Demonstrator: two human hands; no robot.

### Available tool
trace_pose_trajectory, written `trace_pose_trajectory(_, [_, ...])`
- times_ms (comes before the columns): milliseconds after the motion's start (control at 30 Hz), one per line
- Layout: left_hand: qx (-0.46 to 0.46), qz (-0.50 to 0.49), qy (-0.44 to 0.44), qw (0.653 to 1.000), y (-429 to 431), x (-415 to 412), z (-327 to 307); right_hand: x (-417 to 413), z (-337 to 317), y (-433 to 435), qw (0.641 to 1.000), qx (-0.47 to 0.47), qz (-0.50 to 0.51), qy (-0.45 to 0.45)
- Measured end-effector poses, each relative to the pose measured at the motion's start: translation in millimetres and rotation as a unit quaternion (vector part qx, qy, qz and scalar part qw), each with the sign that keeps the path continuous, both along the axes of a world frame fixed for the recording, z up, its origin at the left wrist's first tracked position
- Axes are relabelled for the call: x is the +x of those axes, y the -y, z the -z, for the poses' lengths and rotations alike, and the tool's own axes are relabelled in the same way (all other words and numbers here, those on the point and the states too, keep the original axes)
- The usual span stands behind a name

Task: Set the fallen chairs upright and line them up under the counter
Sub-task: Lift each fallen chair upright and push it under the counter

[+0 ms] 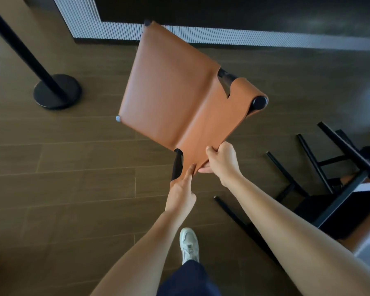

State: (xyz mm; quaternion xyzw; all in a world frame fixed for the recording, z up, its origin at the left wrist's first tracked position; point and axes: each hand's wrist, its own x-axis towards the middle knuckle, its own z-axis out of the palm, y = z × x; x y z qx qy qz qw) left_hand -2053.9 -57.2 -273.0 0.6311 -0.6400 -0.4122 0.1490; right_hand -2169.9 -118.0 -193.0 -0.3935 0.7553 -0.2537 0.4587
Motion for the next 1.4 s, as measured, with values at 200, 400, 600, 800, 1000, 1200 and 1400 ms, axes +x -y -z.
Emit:
trace_pose_trajectory(200, [0.000, 0.004, 0.060, 0.998, 56.5, -18.2, -52.6, -24.1, -51.4, 67.6, 0.999, 0.035, -0.018, 0.035])
trace_pose_trajectory(400, [-0.021, -0.064, 0.059, 0.996, 103.2, -11.4, -97.0, -43.5, -86.4, 123.1, 0.994, 0.041, -0.057, 0.083])
trace_pose_trajectory(600, [-0.076, -0.032, 0.138, 0.987, 159.2, 1.6, -137.4, -47.4, -109.1, 172.2, 0.989, -0.008, -0.041, 0.141])
trace_pose_trajectory(800, [-0.102, 0.035, 0.169, 0.980, 215.1, 7.0, -172.4, -64.8, -123.4, 209.5, 0.982, -0.002, 0.029, 0.185])
trace_pose_trajectory(1000, [-0.130, 0.105, 0.225, 0.960, 265.9, -5.7, -199.4, -88.4, -120.7, 220.3, 0.958, -0.005, 0.118, 0.261])
trace_pose_trajectory(1200, [-0.129, 0.178, 0.282, 0.934, 274.6, -18.0, -196.1, -99.2, -102.8, 183.4, 0.908, 0.038, 0.206, 0.363])
trace_pose_trajectory(1400, [-0.131, 0.189, 0.294, 0.928, 259.4, -3.2, -178.4, -84.4, -81.5, 169.0, 0.894, 0.009, 0.227, 0.385])
